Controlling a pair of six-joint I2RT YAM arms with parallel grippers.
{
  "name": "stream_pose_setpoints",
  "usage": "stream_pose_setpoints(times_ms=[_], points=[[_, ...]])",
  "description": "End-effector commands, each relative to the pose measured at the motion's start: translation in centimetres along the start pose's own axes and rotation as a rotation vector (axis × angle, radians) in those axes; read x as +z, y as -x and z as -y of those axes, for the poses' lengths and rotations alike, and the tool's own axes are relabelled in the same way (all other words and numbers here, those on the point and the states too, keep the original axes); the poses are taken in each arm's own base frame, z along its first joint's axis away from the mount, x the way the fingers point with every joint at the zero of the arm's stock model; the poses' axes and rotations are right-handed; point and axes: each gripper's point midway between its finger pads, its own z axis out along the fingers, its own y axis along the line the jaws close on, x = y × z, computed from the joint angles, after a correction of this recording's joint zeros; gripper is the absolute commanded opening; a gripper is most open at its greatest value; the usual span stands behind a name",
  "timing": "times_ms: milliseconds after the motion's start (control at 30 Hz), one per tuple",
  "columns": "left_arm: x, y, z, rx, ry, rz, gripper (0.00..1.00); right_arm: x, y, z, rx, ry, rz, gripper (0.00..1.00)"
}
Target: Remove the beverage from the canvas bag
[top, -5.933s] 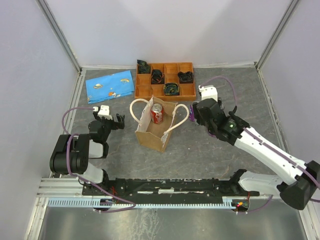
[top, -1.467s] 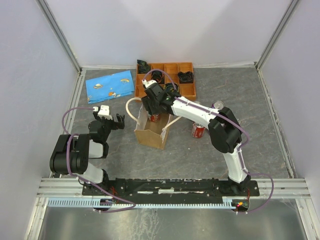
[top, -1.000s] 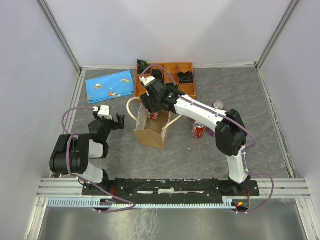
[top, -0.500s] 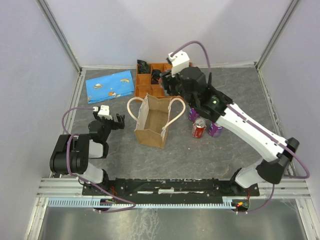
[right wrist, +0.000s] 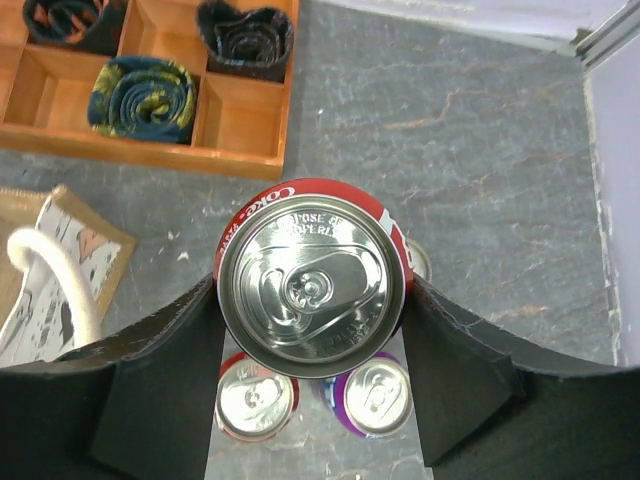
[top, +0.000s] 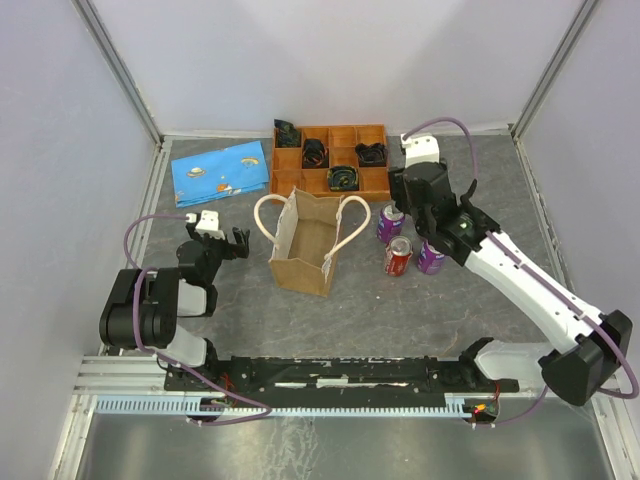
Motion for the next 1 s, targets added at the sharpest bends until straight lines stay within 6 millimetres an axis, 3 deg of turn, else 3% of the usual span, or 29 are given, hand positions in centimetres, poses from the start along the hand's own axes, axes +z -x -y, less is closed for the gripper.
stream_pose_setpoints(times_ms=[0,300,600,767,967], points=[[0.2,1.6,-0.1,0.061,-0.009,0.059,0.99,-2.3,3.1,-0.4,0.138,0.082,0.128,0.0],[0.2,1.6,-0.2,0.062,-0.008,0.06,0.99,-1.5,-0.5,-3.8,0.1,0.235,0.026,0.0],[0.2,1.6,-0.2,0.062,-0.009,0.06,0.99,-0.7,-4.2,-9.5,0.138,0.456,-0.098,0.0],[0.2,1.6,-0.1,0.061,-0.009,0.06,0.99,-0.3,-6.6,-11.2,0.114,0.49,-0.164,0.0],[0.2,1.6,-0.2,0.061,-0.008,0.06,0.99,0.6,-9.6,-11.4,0.077,0.456,-0.221,0.0]])
